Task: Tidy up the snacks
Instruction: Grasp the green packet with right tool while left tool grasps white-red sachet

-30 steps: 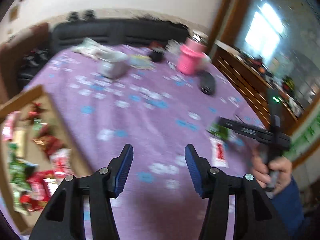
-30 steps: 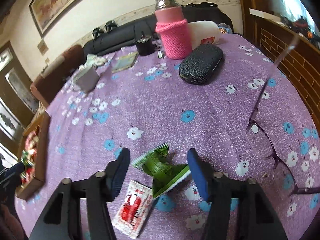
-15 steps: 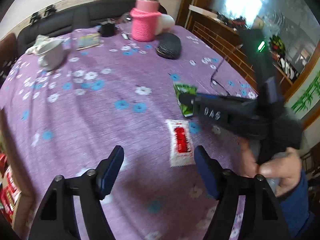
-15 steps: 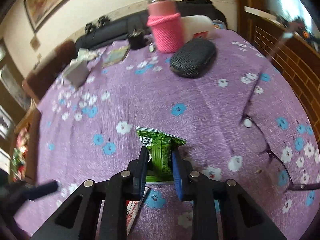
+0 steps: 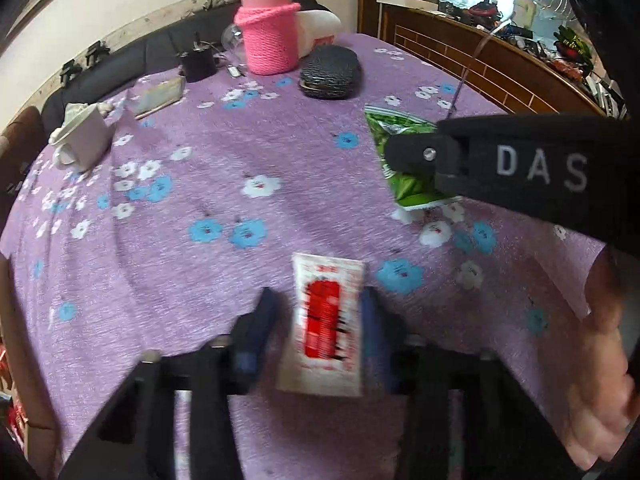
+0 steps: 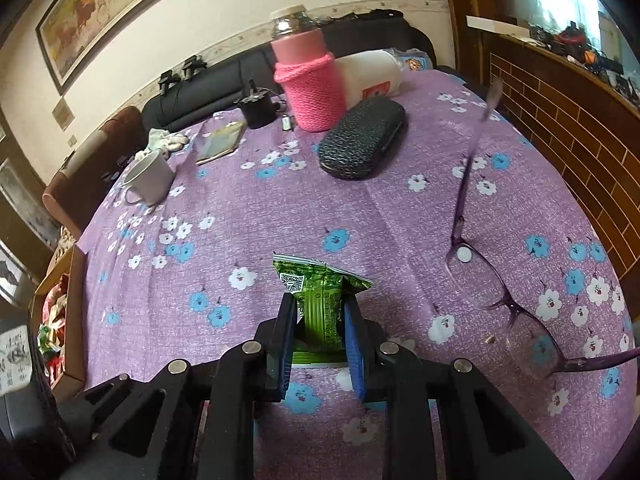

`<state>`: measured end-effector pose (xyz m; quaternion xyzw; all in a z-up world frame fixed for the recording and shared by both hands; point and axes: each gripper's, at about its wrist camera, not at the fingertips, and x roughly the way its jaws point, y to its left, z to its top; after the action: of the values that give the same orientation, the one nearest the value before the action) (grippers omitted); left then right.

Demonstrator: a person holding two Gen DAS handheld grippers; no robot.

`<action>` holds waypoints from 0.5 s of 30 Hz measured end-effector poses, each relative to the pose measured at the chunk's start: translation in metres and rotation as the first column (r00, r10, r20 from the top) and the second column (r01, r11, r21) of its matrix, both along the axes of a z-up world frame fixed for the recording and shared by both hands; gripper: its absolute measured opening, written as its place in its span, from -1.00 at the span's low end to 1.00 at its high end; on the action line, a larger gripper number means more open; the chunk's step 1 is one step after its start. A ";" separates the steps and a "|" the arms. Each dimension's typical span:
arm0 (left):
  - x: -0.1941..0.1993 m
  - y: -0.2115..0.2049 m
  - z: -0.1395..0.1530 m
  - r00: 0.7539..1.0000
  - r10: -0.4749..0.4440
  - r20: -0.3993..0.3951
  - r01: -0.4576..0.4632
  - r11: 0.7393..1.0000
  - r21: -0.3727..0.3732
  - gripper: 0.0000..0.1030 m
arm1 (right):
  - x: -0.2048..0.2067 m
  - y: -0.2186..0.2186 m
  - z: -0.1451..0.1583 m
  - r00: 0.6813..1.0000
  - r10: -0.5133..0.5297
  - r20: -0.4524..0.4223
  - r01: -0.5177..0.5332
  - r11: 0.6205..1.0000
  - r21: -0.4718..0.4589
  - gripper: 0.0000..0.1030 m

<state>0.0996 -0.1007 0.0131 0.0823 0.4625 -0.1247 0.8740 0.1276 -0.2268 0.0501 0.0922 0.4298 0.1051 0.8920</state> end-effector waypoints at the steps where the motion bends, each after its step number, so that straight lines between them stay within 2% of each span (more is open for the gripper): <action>1: -0.002 0.005 0.001 1.000 0.010 0.002 -0.010 1.000 0.018 -0.40 | -0.001 0.003 0.000 1.000 0.010 0.003 -0.010 1.000 -0.001 -0.54; 5: -0.013 0.039 0.001 0.998 0.056 0.033 -0.059 0.995 0.080 -0.40 | -0.006 0.016 -0.001 0.997 0.072 -0.003 -0.072 0.997 0.026 -0.54; 8: -0.019 0.070 0.001 0.988 0.136 0.068 -0.143 0.984 0.111 -0.42 | -0.013 0.035 -0.004 0.990 0.140 -0.003 -0.140 0.989 0.043 -0.53; 11: -0.018 0.093 -0.001 0.969 0.223 0.102 -0.232 0.970 0.078 -0.43 | -0.022 0.054 -0.007 0.983 0.183 0.012 -0.184 0.983 0.021 -0.53; 13: -0.016 0.098 0.001 0.963 0.243 0.117 -0.253 0.965 0.072 -0.44 | -0.027 0.064 -0.010 0.979 0.203 0.020 -0.203 0.979 0.007 -0.53; 15: -0.020 0.099 0.008 0.955 0.246 0.167 -0.261 0.962 0.079 -0.44 | -0.028 0.067 -0.011 0.977 0.214 0.024 -0.214 0.977 0.015 -0.53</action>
<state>0.0792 -0.0017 0.0210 0.0755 0.4051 0.0187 0.9109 0.0993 -0.1597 0.0395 0.0519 0.4263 0.2053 0.8794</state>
